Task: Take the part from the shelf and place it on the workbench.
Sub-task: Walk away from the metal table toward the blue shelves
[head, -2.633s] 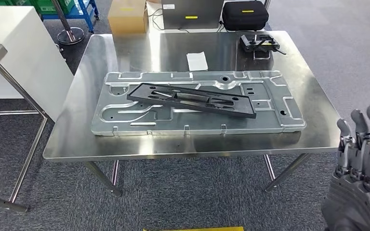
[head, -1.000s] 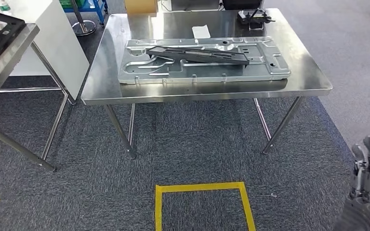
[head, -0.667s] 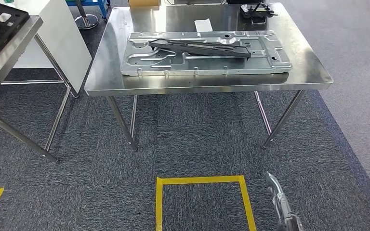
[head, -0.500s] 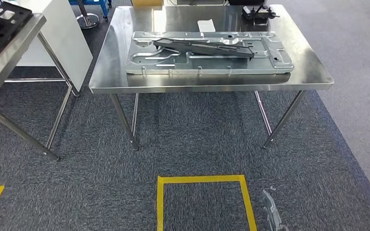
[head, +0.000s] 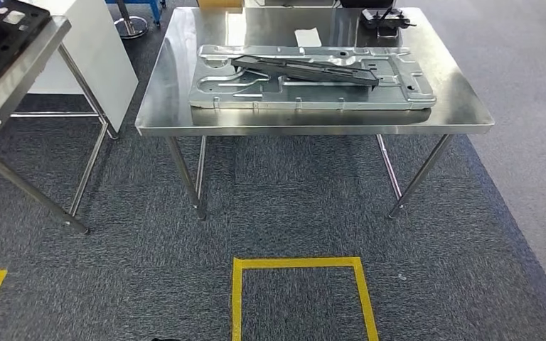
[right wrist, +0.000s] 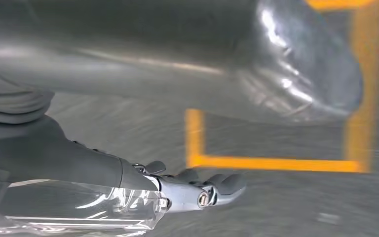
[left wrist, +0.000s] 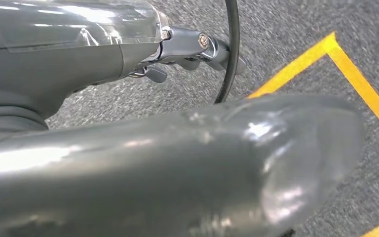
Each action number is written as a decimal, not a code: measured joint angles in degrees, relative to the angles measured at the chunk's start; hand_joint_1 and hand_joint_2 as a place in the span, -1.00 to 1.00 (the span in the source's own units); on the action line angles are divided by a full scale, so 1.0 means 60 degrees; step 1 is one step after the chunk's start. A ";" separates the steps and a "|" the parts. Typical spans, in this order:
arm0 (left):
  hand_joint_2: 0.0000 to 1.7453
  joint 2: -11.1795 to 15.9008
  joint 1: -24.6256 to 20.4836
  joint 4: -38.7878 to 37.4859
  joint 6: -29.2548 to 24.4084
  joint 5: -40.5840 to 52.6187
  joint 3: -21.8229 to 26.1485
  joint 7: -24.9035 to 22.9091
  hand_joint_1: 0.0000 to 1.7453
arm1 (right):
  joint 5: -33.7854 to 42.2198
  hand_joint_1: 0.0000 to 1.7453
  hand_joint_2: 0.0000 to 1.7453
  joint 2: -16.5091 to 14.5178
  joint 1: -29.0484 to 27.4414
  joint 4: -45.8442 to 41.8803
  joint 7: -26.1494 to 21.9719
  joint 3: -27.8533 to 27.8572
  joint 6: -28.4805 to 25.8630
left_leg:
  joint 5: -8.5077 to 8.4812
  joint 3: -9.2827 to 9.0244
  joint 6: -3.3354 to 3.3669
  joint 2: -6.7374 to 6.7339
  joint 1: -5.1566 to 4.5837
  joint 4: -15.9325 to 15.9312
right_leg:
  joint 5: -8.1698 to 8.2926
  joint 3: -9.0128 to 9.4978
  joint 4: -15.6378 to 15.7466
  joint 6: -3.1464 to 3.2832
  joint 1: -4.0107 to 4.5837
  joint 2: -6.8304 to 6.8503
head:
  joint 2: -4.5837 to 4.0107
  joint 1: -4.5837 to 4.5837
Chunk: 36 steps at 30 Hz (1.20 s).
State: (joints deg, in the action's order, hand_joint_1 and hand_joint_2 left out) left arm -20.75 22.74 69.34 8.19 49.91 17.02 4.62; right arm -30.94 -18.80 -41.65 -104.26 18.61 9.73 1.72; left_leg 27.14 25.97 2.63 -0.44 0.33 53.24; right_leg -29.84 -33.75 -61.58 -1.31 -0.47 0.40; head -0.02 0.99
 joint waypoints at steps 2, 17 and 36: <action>-1.00 0.0000 -0.0017 -0.0017 -0.0058 0.0074 0.0014 -0.0029 -1.00 | -0.0817 -1.00 -1.00 0.0000 0.0230 0.0603 0.0536 0.0463 0.0366 | -0.0030 0.0113 0.0008 0.0080 0.0011 0.0036 | -0.0605 -0.0526 -0.1230 -0.0059 -0.0074 -0.0027 | 0.0000 -0.0014; -1.00 0.0016 -0.0145 -0.0124 -0.1542 -0.2252 0.0404 -0.0850 -1.00 | -0.2125 -1.00 -1.00 -0.0022 0.1051 0.2150 0.1212 0.1820 0.1130 | 0.1532 0.1453 -0.0758 0.0190 0.0203 0.2884 | 0.0166 0.0467 0.0551 0.0368 -0.0094 0.0189 | 0.0000 0.0097; -1.00 0.0023 0.1776 0.3999 -0.7393 -0.5996 -0.0053 -0.0917 -1.00 | -0.0187 -1.00 -1.00 -0.0015 0.2677 0.5083 0.0936 0.2626 -0.1304 | 0.0071 0.0441 -0.0079 0.0553 -0.0049 0.0489 | -0.0594 -0.0056 -0.1180 -0.0012 -0.0063 -0.0114 | 0.0001 0.0046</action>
State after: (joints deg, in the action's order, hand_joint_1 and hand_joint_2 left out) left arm -20.61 33.40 93.34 -36.17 13.94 16.70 -0.88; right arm -32.06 -18.88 -25.59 -73.76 24.23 25.48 -6.11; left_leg 27.56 28.62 2.16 2.88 0.03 56.18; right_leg -33.41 -34.09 -68.66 -1.38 -0.84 -0.28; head -0.02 1.27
